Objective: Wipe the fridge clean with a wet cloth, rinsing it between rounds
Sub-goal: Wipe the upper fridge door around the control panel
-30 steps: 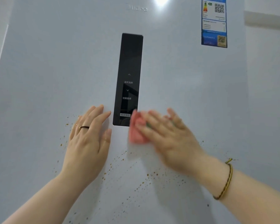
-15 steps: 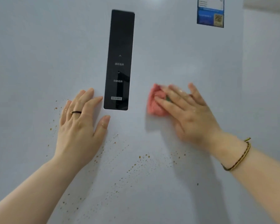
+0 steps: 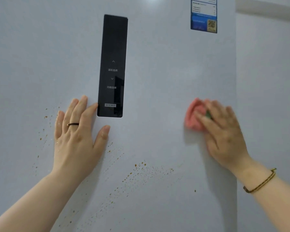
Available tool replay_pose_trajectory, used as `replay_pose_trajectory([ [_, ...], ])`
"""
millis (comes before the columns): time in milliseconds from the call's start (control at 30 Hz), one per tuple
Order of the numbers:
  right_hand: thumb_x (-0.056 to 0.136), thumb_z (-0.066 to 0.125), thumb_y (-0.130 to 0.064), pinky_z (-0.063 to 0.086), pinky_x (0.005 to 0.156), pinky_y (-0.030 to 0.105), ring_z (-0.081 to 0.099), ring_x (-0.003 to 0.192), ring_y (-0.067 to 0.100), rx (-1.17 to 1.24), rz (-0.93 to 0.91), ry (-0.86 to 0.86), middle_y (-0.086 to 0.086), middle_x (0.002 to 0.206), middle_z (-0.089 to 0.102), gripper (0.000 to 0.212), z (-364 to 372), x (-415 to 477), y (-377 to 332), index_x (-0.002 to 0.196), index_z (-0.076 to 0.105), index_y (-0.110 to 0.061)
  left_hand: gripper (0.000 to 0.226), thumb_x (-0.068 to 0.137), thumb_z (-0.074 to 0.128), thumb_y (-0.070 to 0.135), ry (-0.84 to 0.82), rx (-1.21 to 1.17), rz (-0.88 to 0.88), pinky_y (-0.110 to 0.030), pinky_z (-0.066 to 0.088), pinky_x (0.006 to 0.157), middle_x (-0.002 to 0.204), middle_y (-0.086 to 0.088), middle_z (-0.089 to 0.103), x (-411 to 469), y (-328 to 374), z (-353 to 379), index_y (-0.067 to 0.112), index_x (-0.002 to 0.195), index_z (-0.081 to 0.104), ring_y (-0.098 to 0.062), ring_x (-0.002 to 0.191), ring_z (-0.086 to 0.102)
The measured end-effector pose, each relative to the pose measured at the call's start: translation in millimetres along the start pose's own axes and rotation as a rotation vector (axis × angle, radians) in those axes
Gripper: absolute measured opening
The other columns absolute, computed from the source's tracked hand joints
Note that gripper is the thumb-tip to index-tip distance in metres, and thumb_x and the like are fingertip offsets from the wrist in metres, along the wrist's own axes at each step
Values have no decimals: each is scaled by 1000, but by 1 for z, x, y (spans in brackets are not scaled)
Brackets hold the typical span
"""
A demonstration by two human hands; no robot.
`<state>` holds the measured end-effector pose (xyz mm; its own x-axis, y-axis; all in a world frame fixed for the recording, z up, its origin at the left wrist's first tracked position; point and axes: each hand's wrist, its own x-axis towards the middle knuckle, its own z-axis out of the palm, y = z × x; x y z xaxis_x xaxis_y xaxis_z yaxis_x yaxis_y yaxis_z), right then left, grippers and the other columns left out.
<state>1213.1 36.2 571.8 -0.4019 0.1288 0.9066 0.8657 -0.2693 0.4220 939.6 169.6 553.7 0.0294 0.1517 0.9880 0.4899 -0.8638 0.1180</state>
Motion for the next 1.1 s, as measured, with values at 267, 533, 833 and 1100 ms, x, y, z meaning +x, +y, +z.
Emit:
replay_pose_trajectory([
  [267, 96, 21, -19, 4, 117, 33, 7, 143, 14, 22, -173, -81, -6, 156, 1, 46, 8, -65, -67, 140, 26, -28, 65, 82, 28, 46, -14, -2, 5, -7, -19, 104, 146, -15, 31, -3, 2, 0, 10, 135, 38, -12, 132, 6],
  [533, 92, 27, -16, 2, 116, 26, 11, 142, 14, -1, 102, -23, 6, 151, 21, 43, -5, -23, -5, 135, 31, -23, 63, 84, 30, 45, -3, 13, 10, -9, -18, 105, 146, -15, 32, -3, 1, 1, 14, 138, 33, -13, 132, 7],
  [833, 100, 21, -33, 12, 116, 35, 8, 144, 17, 25, -504, -219, 1, 156, 1, 37, 1, -85, -62, 130, 41, -23, 69, 79, 22, 54, -40, 25, -21, -8, -23, 102, 153, -5, 17, -4, 1, 0, 26, 142, 26, 1, 133, -1],
  [1100, 99, 18, -32, 6, 117, 32, 1, 143, 9, 14, 163, 13, 7, 151, 17, 43, 14, -47, -84, 136, 33, -14, 70, 79, 21, 55, -65, 37, -19, -11, -20, 104, 153, -4, 17, -5, -1, -2, 25, 142, 27, -6, 137, 0],
])
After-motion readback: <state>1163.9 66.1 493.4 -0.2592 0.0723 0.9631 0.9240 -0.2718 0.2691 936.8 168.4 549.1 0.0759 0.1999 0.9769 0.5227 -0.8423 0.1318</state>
